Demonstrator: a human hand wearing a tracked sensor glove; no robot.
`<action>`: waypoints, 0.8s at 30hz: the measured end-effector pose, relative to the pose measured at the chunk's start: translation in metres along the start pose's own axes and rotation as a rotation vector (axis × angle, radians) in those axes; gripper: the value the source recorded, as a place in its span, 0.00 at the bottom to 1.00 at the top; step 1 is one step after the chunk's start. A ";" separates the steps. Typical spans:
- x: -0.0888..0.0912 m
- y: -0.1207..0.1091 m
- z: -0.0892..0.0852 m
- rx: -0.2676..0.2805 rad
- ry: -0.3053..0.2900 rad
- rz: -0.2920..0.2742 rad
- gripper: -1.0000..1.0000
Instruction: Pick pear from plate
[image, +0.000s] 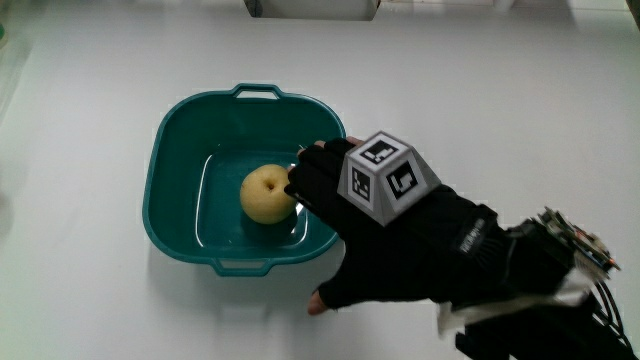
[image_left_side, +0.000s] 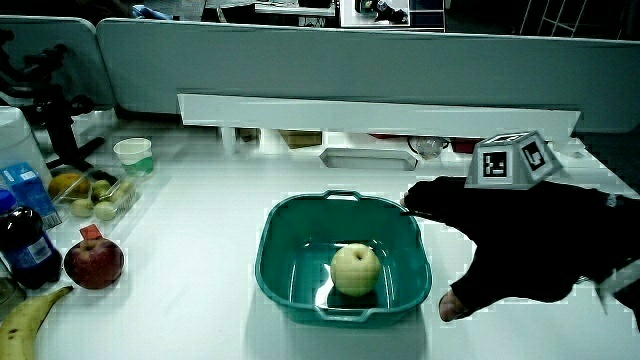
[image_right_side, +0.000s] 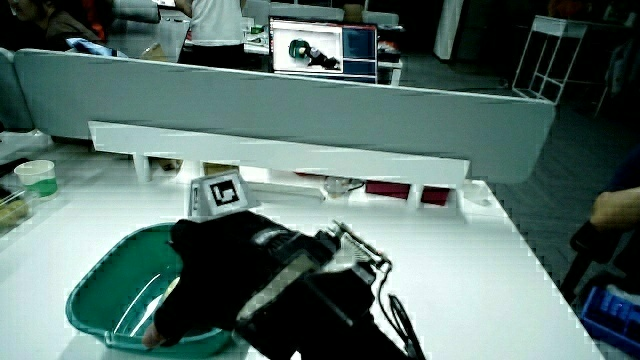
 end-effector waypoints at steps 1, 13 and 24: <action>0.000 0.005 0.000 -0.007 0.004 -0.004 0.50; -0.007 0.062 -0.008 -0.178 0.068 -0.025 0.50; -0.018 0.101 -0.016 -0.201 0.113 0.029 0.50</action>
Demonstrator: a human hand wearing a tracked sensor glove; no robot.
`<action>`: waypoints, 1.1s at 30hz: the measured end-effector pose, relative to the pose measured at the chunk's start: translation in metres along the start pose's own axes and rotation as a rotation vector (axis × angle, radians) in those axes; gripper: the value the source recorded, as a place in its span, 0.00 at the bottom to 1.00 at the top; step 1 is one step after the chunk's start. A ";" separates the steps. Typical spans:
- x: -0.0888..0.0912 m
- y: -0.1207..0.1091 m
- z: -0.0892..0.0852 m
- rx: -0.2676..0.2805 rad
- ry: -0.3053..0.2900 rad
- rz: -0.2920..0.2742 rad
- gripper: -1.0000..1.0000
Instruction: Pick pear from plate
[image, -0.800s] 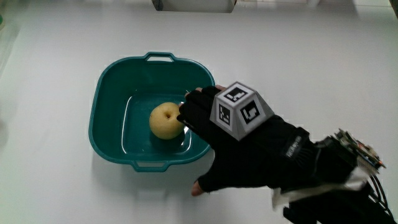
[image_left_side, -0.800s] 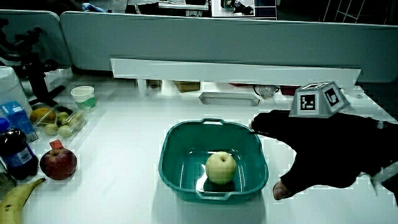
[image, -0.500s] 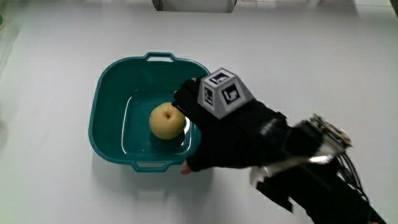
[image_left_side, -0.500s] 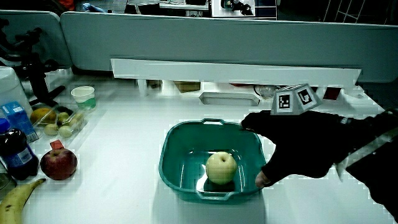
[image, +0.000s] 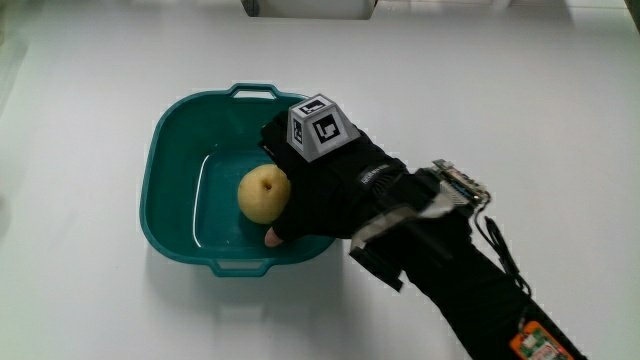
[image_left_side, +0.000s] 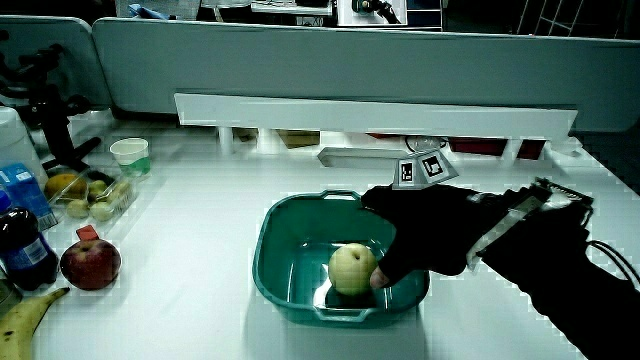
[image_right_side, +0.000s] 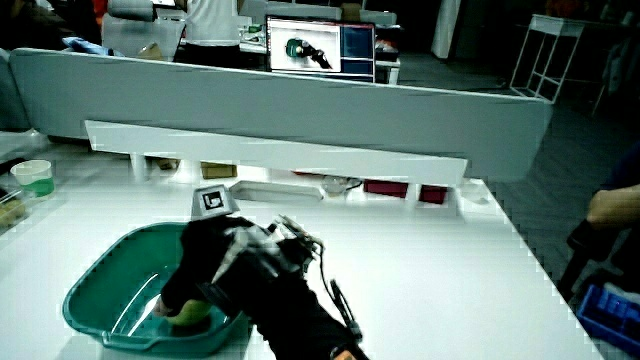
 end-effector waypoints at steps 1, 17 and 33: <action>-0.001 0.005 -0.002 -0.009 0.002 -0.005 0.50; -0.004 0.039 -0.019 -0.053 -0.021 -0.048 0.50; -0.002 0.040 -0.020 -0.019 -0.002 -0.021 0.69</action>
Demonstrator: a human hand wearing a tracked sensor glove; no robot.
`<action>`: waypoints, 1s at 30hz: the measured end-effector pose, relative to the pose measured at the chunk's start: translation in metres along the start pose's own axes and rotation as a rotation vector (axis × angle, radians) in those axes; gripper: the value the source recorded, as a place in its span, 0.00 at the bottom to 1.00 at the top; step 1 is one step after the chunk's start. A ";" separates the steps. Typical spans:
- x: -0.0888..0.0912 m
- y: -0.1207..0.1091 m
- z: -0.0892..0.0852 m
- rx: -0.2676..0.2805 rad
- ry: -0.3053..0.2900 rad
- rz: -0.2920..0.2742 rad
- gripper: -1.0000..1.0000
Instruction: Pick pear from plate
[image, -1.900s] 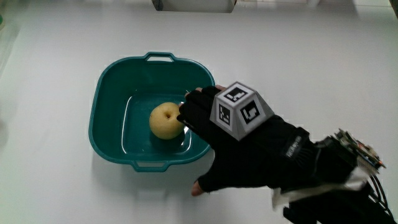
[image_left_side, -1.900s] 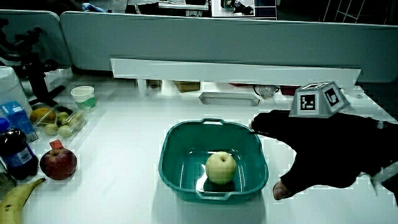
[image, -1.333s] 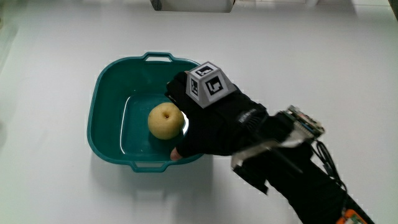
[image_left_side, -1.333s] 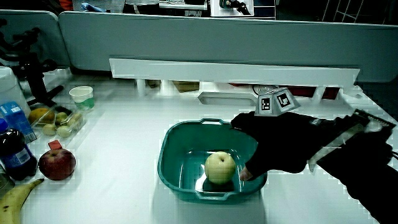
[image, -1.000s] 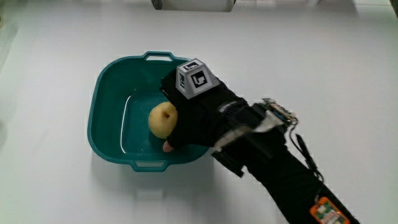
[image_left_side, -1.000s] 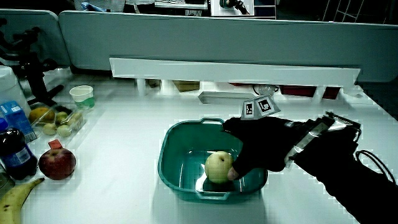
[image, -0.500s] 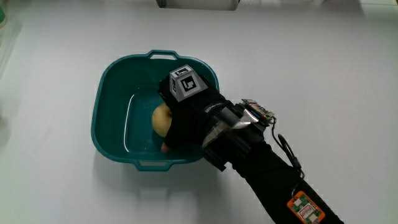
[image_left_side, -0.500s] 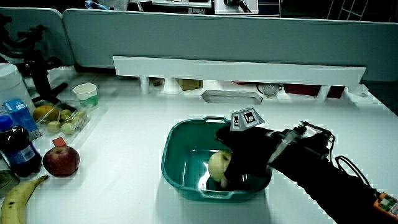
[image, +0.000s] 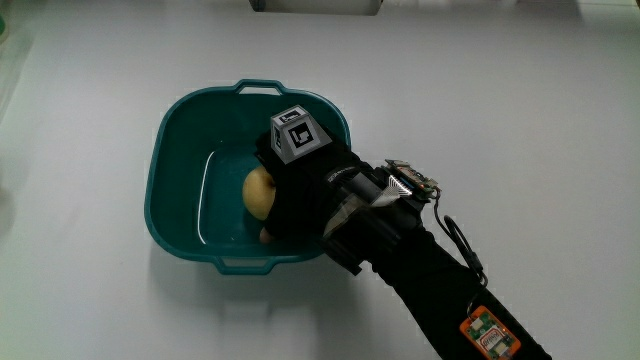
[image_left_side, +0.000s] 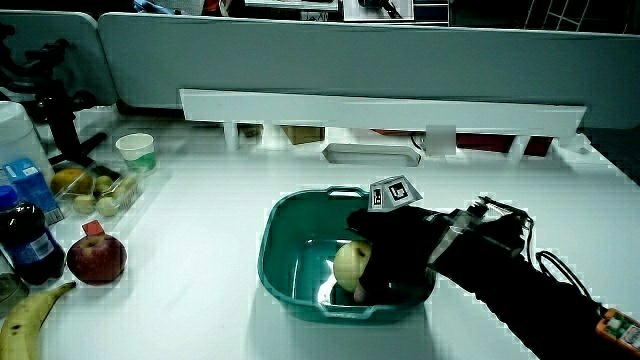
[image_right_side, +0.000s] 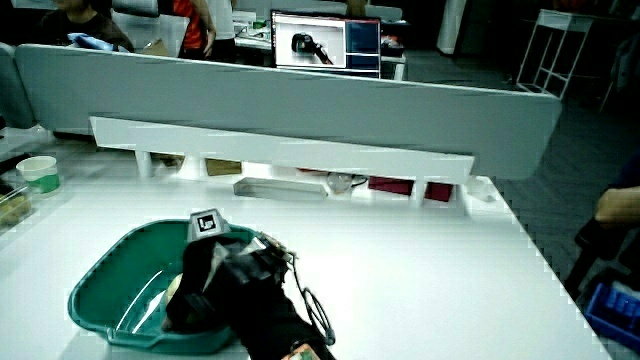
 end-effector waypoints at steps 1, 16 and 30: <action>0.000 -0.001 0.001 0.032 -0.003 -0.012 0.70; 0.000 0.002 0.000 0.078 -0.029 -0.029 0.98; -0.003 -0.005 0.001 0.183 -0.041 0.027 1.00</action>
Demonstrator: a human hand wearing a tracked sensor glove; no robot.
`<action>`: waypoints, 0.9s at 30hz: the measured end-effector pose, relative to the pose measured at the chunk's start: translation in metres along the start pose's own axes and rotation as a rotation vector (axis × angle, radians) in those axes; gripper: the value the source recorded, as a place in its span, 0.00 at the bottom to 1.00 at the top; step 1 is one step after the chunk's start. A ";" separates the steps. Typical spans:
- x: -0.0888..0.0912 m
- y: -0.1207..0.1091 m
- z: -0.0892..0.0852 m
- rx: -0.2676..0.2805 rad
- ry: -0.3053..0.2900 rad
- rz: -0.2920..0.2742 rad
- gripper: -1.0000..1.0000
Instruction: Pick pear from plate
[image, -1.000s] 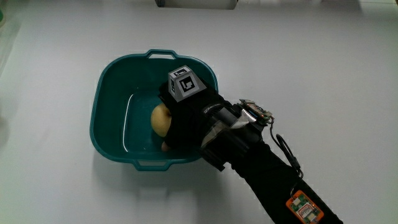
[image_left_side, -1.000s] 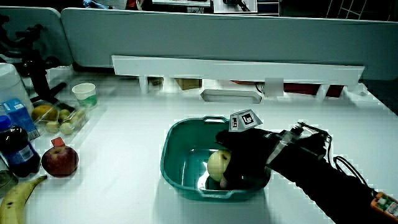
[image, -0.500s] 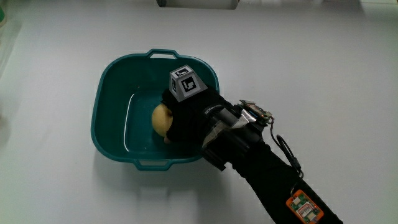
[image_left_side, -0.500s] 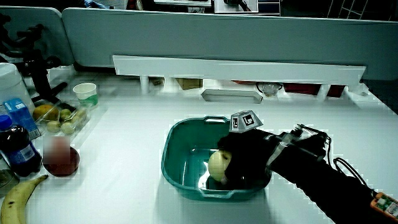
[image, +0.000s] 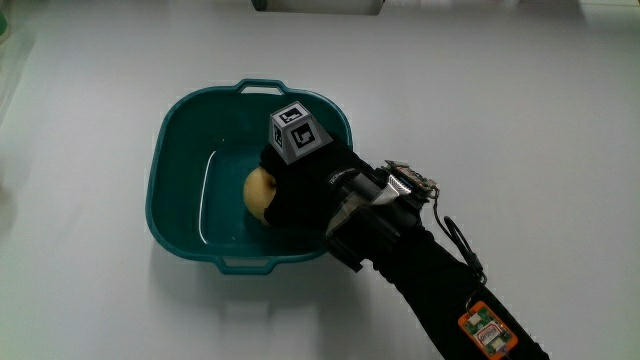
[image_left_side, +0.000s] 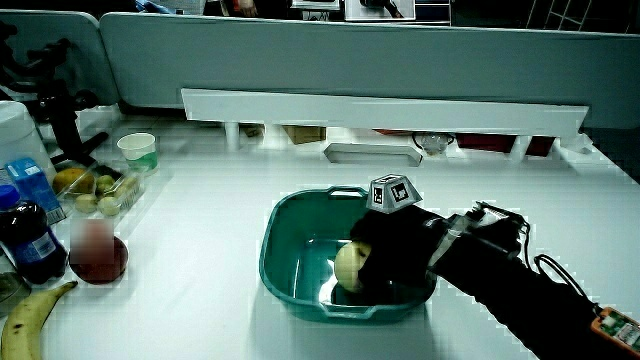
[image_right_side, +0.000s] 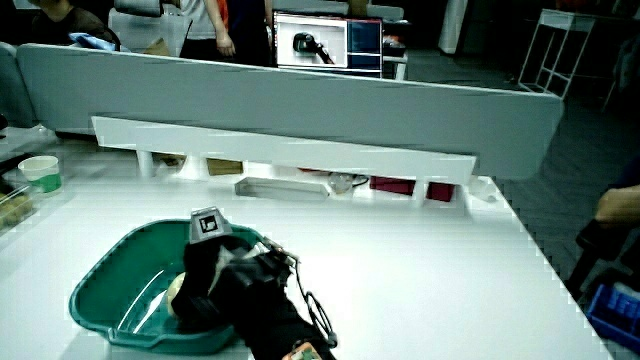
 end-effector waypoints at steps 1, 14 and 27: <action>0.001 0.000 -0.001 -0.010 0.007 0.002 1.00; 0.010 -0.038 0.032 0.061 0.020 0.025 1.00; 0.017 -0.102 0.061 0.137 -0.040 0.025 1.00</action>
